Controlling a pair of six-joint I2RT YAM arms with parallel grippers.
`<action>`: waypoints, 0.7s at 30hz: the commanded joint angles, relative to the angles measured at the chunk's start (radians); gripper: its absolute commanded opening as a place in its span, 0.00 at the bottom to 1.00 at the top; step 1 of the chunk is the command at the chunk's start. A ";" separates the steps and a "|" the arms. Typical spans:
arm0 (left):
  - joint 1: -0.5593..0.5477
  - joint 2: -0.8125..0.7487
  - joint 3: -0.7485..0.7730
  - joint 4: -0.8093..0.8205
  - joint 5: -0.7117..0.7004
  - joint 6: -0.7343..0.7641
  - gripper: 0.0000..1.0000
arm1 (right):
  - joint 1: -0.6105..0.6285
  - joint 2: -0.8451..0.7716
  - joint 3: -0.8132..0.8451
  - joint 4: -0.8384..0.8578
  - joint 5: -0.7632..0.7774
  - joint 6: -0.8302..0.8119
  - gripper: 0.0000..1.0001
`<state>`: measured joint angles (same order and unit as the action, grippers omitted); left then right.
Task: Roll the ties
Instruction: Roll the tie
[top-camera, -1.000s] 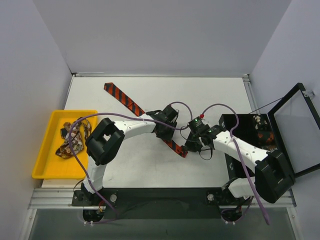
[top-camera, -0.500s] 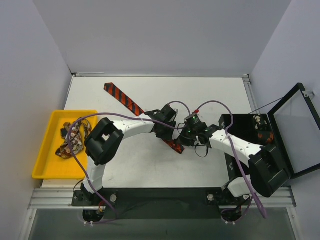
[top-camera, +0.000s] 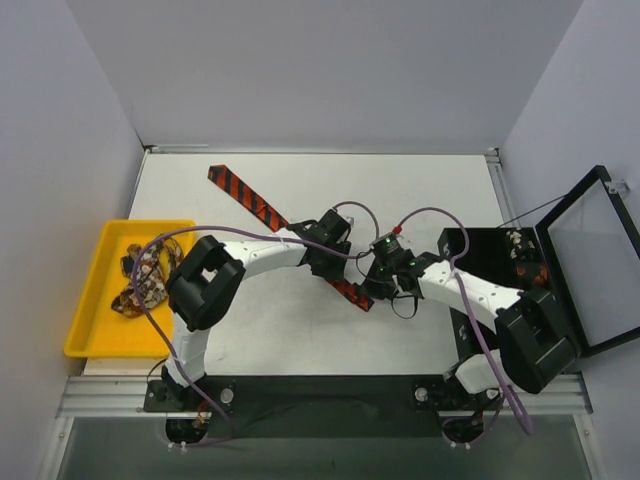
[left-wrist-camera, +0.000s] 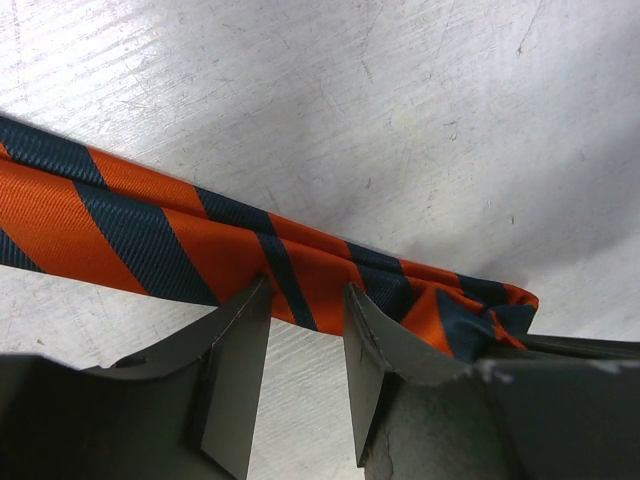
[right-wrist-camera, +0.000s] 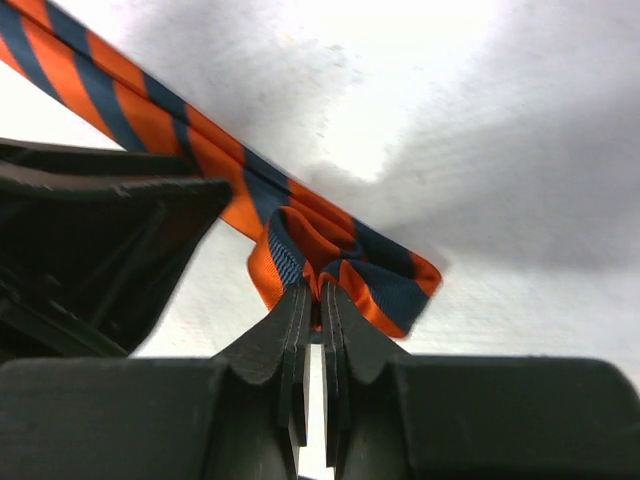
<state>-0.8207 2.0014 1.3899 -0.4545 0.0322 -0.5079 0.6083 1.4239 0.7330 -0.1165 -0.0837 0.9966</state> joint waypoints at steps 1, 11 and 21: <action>0.009 -0.006 -0.038 -0.023 -0.017 -0.004 0.45 | -0.005 -0.077 -0.003 -0.176 0.065 -0.013 0.00; 0.014 -0.015 -0.051 -0.023 -0.017 -0.011 0.45 | -0.005 -0.108 0.066 -0.491 0.165 -0.013 0.00; 0.020 -0.015 -0.058 -0.024 -0.018 -0.009 0.45 | -0.022 -0.169 0.048 -0.586 0.170 -0.016 0.07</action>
<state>-0.8150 1.9881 1.3651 -0.4313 0.0326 -0.5190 0.6003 1.3033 0.7788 -0.5922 0.0463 0.9825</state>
